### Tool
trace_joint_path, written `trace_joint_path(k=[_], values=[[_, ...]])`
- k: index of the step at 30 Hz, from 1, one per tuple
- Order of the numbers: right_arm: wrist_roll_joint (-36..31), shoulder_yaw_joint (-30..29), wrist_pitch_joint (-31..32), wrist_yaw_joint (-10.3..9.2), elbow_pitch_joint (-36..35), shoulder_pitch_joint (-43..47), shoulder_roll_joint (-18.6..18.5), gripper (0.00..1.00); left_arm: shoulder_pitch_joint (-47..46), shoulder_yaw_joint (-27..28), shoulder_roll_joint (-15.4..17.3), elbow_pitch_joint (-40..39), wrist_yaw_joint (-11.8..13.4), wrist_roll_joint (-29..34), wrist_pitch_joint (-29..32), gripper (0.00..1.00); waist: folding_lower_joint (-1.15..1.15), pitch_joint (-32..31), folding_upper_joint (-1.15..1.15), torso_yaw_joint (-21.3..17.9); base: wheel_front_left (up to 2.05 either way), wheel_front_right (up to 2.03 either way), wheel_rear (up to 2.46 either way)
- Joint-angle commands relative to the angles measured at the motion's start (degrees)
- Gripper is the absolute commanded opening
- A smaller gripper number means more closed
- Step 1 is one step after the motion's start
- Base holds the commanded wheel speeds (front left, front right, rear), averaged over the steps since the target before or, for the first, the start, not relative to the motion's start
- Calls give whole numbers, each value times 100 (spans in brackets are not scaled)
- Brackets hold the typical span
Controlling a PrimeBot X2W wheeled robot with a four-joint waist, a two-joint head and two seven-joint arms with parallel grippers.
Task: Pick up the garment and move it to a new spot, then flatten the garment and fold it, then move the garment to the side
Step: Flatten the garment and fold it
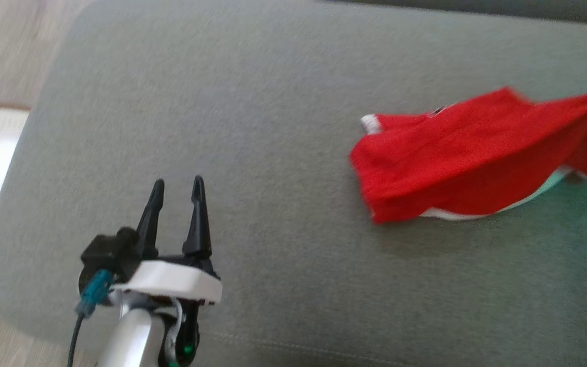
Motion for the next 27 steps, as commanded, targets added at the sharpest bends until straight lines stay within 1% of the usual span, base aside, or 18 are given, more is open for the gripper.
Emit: trace_joint_path(k=[1, 4, 5, 6, 7, 10, 12, 14, 17, 20, 22, 24, 27], values=[[-184, -81, -117, -4, 151, -386, -101, 0, -272, 131, 7, -199, 50, -60, -70, 100, -1, 372, 0, 341, 0, 0, 0], [-635, -320, -510, -4, 1140, -841, -78, 0, -398, 45, 7, -223, 95, -87, -70, 100, -1, 536, 0, 475, 0, 0, 0], [-766, -412, -664, -4, 1451, -961, -32, 19, -425, 32, 7, -225, 107, -92, -70, 100, -1, 550, 0, 490, 0, 0, 0], [-886, -506, -833, -4, 1731, -1069, 26, 94, -441, 23, 7, -221, 118, -91, -70, 100, -1, 548, 0, 498, 0, 0, 0], [-987, -553, -1013, -4, 1964, -1164, 81, 100, -451, 18, 7, -212, 131, -82, -70, 100, -1, 523, 0, 495, 0, 0, 0], [-1091, -455, -1533, -4, 2383, -1353, 293, 100, -450, 30, 7, -166, 120, -38, -70, 100, -1, 348, 0, 376, 0, 0, 0], [-1167, -167, -1923, -4, 2356, -1355, 399, 100, -424, 57, 7, -108, 75, -3, -70, 100, -1, 154, 0, 227, 0, 0, 0], [-1116, 116, -2332, -4, 2182, -1340, 503, 100, -386, 111, 7, -54, 20, 24, -70, 100, -1, -32, 0, 29, 0, 0, 0], [-883, 737, -2894, -4, 1629, -1176, 625, 100, -318, 207, 7, 34, -62, 55, -70, 100, -1, -329, 0, -336, 0, 0, 0], [-779, 1103, -3528, -4, 965, -837, 575, 100, -298, 267, 13, 102, -139, 92, -70, 100, -1, -589, 0, -679, 0, 0, 0], [-765, 1177, -3958, -4, 521, -535, 586, 100, -307, 283, 50, 150, -181, 92, -69, 100, -1, -739, 0, -889, 0, 0, 0], [-895, 1211, -4298, -4, 117, -152, 611, 100, -333, 262, 105, 182, -221, 72, 52, 100, -1, -869, 0, -1065, 0, 0, 0], [-1102, 1007, -4775, -4, -437, 517, 808, 100, -338, 264, 161, 119, -223, -15, 375, 100, -1, -1007, 0, -1293, 0, 0, 0]])
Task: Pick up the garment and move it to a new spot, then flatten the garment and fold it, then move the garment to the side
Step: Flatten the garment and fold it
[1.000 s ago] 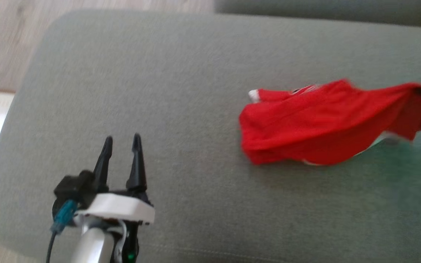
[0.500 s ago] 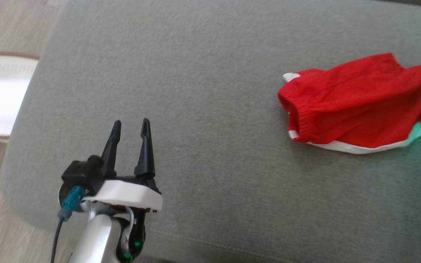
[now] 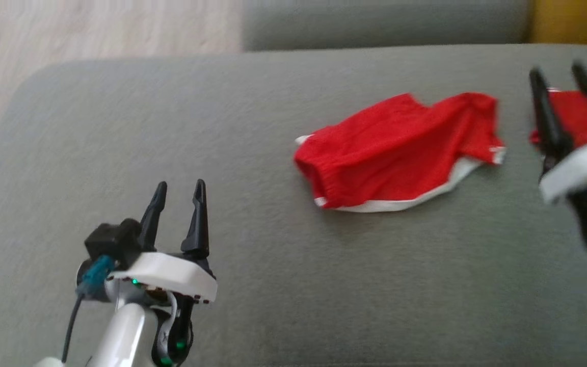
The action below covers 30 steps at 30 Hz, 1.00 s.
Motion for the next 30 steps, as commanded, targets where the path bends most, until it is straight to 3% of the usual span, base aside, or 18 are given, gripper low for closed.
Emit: trace_joint_path(k=[1, 6, 12, 18, 21, 26, 30], values=[[-167, -55, -215, -4, -391, 265, 87, 100, -91, 228, 85, -254, 14, -75, 132, 100, 0, -376, 0, -431, 0, 0, 0], [-541, -318, -696, -4, -1116, 1453, 690, 100, 77, 273, 85, -557, 125, -267, 549, 100, 0, -452, 0, -718, 0, 0, 0], [-625, -411, -810, -4, -1419, 2003, 1133, 100, -95, 200, 200, -629, 35, -430, 1179, 100, 0, -410, 0, -903, 0, 0, 0], [-667, -497, -832, -4, -1519, 2011, 1364, 100, -1284, -176, 601, 141, -425, -859, 3546, 100, 0, -235, 0, -1199, 0, 0, 0], [-632, -469, -876, -4, -1495, 1933, 1454, 100, -1755, -155, 565, 528, -686, -1389, 4406, 100, 0, -114, 0, -1392, 0, 0, 0], [-605, -395, -971, -4, -1323, 1841, 1545, 100, -2281, -202, 620, 1125, -950, -1865, 5233, 100, 0, 70, 0, -1703, 0, 0, 0], [-566, -280, -1063, -4, -1221, 1720, 1594, 100, -2623, -182, 628, 1566, -1003, -1973, 5346, 100, 0, 242, 0, -1930, 0, 0, 0]])
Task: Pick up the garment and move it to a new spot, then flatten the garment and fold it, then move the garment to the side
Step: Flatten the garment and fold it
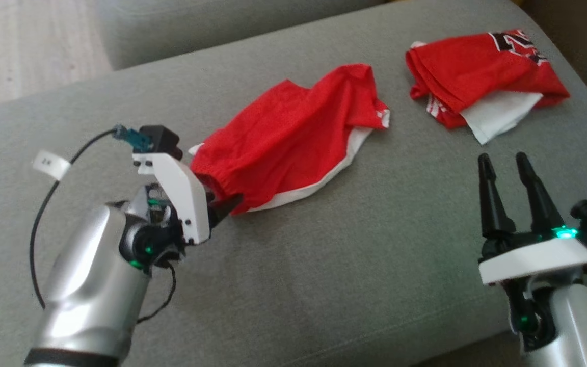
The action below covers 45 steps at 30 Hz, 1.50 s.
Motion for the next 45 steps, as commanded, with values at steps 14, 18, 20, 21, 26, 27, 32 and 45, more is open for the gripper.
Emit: trace_joint_path(k=[14, 18, 20, 21, 26, 27, 32, 45], values=[[55, 287, -194, -4, -13, -448, 39, 100, -1537, 898, 349, 546, 147, -594, -99, 0, 0, 480, 0, -365, 0, 0, 0], [91, 399, -186, -4, -19, -561, 37, 100, -1817, 1032, 634, 984, 326, -530, -59, 0, 0, 656, 0, -454, 0, 0, 0], [105, 436, -199, -4, -8, -602, 26, 100, -1885, 1043, 720, 1236, 312, -520, -41, 0, 0, 709, 0, -488, 0, 0, 0], [105, 436, -199, -4, -8, -602, 26, 100, -1885, 1043, 720, 1236, 312, -520, -41, 0, 0, 709, 0, -488, 0, 0, 0], [103, 436, -210, -4, 76, -614, 18, 100, -1855, 968, 706, 1736, 135, -482, -283, 100, 0, 679, 0, -435, 0, 0, 0], [92, 438, -204, -4, 91, -620, 14, 100, -1853, 981, 660, 1817, 103, -505, -392, 100, 0, 641, 0, -402, 0, 0, 0], [18, 437, -179, -4, 56, -596, -50, 100, -1879, 786, 544, 1911, -127, -480, -716, 100, 0, 353, 0, -143, 0, 0, 0], [-364, 87, -456, -4, -265, -24, -72, 100, -180, 337, 630, -863, 528, 780, -3655, 100, 0, -288, 0, 577, 0, 0, 0]])
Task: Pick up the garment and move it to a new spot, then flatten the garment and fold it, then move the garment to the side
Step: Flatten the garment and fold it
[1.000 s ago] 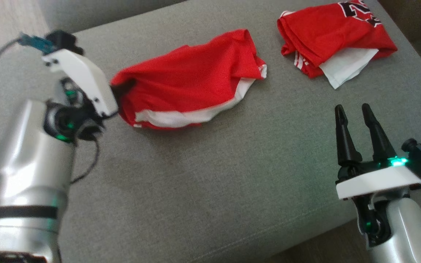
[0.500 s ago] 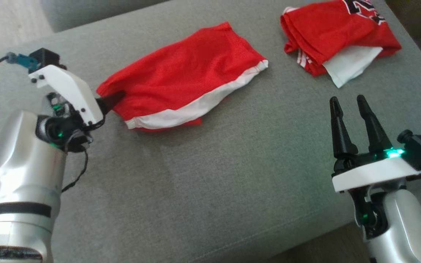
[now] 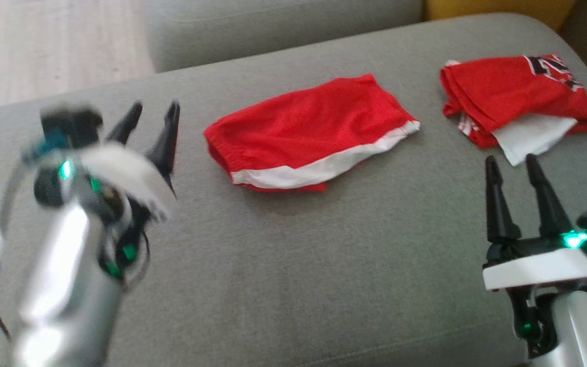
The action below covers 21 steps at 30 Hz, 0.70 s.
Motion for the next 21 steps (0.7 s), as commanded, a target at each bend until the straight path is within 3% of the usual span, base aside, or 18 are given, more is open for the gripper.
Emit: trace_joint_path(k=[1, 6, 9, 15, 21], values=[[-63, 74, -101, -4, -261, -96, -96, 100, -69, 136, 135, -383, 131, 162, -210, 100, 0, -97, 0, 132, 0, 0, 0], [-194, -79, -309, -4, -401, 85, -91, 100, 1076, -4, -198, -1475, 872, 690, -1215, 100, 0, -194, 0, 318, 0, 0, 0], [-248, -196, -376, -4, -434, 241, -92, 100, 1677, -131, -381, -1899, 1161, 877, -1628, 100, 0, -251, 0, 455, 0, 0, 0], [-365, -368, -416, -4, -466, 567, -104, 100, 2385, -173, -477, -1934, 1227, 870, -1949, 100, 0, -303, 0, 614, 0, 0, 0], [-399, -369, -294, -4, -469, 639, -106, 100, 2437, -232, -519, -1819, 1161, 837, -1985, 100, 0, -330, 0, 647, 0, 0, 0]])
